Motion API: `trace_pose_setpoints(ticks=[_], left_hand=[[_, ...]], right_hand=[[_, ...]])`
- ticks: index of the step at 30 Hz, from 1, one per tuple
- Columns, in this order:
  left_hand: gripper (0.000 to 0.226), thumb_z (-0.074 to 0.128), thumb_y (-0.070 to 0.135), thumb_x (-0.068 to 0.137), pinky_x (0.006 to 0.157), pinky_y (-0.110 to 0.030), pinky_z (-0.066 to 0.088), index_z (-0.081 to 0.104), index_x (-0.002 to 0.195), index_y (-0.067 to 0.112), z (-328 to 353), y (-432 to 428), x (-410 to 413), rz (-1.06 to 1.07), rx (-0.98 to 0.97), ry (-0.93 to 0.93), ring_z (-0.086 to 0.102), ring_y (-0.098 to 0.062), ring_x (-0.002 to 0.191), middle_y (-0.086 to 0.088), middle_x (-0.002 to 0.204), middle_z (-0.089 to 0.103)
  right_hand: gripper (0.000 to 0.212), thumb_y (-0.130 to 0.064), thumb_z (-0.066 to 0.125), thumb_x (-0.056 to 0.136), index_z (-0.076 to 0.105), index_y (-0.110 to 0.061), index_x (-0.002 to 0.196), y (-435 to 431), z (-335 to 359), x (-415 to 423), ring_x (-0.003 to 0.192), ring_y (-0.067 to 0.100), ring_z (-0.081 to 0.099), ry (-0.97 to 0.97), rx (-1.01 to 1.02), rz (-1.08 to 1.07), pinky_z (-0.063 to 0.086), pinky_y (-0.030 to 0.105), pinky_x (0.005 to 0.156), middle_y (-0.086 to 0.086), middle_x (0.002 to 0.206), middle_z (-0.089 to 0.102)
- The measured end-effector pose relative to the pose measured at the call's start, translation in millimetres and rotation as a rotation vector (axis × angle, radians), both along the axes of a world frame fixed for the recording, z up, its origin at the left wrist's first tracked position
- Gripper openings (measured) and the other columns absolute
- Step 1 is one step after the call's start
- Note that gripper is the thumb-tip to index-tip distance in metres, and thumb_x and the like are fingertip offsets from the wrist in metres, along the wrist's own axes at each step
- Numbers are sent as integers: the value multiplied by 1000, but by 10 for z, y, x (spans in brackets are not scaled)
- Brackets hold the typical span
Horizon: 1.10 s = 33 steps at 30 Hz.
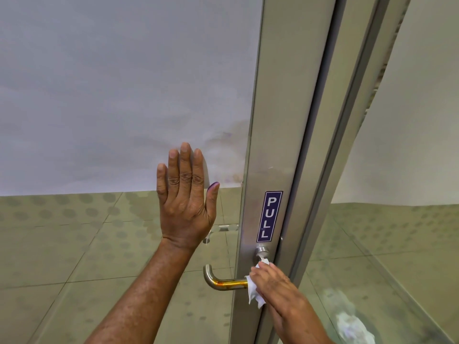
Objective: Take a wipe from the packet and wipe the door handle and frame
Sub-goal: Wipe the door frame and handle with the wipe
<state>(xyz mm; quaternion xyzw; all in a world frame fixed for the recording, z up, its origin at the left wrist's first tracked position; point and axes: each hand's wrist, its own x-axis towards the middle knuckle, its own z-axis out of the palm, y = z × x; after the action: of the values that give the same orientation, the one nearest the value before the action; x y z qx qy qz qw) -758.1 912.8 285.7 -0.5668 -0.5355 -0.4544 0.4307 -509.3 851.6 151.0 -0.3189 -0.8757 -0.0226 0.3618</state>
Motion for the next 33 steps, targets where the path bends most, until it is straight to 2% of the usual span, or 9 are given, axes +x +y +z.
trace_pose_setpoints(ticks=[4, 8, 13, 17, 20, 25, 28, 31, 33], left_hand=[[66, 30, 41, 110, 133, -41, -2, 3, 163, 12, -4, 0, 2, -6, -1, -4, -7, -19, 162, -1, 173, -13], [66, 32, 39, 110, 133, -42, -1, 5, 163, 12, -1, -1, 7, -4, 5, -4, -5, -20, 162, -1, 173, -12], [66, 33, 39, 110, 133, -42, -1, 7, 163, 11, 2, -7, 12, -5, 11, -3, -5, -20, 162, -2, 173, -11], [66, 33, 40, 110, 133, -42, -1, 6, 163, 11, 2, 0, 9, 3, 6, -1, -5, -21, 162, -2, 173, -11], [66, 33, 40, 110, 133, -42, -1, 7, 163, 11, 4, -2, 3, 3, 7, -5, -4, -21, 162, -2, 174, -11], [66, 34, 39, 110, 133, -42, -1, 7, 163, 11, -2, -2, 1, -5, 8, -7, -3, -21, 162, -2, 174, -10], [66, 34, 39, 110, 133, -42, -1, 6, 163, 12, -9, 13, 1, -5, 2, -6, -4, -21, 162, -2, 174, -10], [67, 35, 39, 110, 133, -42, 0, 7, 163, 11, -9, 26, -8, -5, 7, -8, -3, -21, 162, -3, 174, -9], [67, 35, 39, 110, 133, -42, 0, 7, 163, 12, -13, 27, -7, -5, 9, -6, -3, -21, 162, -3, 174, -9]], right_hand=[[63, 14, 76, 70, 67, -4, 129, -40, -37, -139, 127, 17, 60, -36, 48, -8, 47, 44, 110, 4, 129, 69], [42, -2, 61, 85, 72, -11, 125, -148, -32, -367, 118, 14, 64, -34, 105, -88, 44, 36, 112, 1, 122, 72], [32, -4, 51, 91, 77, -2, 108, -222, 86, -868, 94, 22, 73, 78, 185, -130, 55, 34, 88, 8, 107, 76], [33, -6, 60, 74, 80, -3, 100, -273, 187, -1167, 86, 20, 77, 57, 80, -259, 60, 31, 79, 7, 102, 80], [37, -11, 56, 71, 82, -7, 97, -306, 281, -1340, 86, 14, 77, 29, -40, -307, 61, 27, 80, 5, 101, 81], [49, -14, 91, 48, 82, -13, 96, -310, 266, -1413, 96, 11, 76, -55, -118, -298, 52, 27, 94, 2, 108, 80], [23, -17, 69, 77, 83, -19, 95, -321, 252, -1317, 110, 13, 72, -127, 48, -240, 56, 30, 96, 0, 119, 76], [46, -9, 37, 103, 82, -13, 93, -291, 203, -1234, 116, 21, 70, -111, 183, -173, 59, 38, 93, 4, 122, 75], [57, -9, 26, 108, 81, -11, 90, -291, 182, -1166, 118, 23, 68, -79, 263, -125, 58, 41, 94, 6, 123, 74]])
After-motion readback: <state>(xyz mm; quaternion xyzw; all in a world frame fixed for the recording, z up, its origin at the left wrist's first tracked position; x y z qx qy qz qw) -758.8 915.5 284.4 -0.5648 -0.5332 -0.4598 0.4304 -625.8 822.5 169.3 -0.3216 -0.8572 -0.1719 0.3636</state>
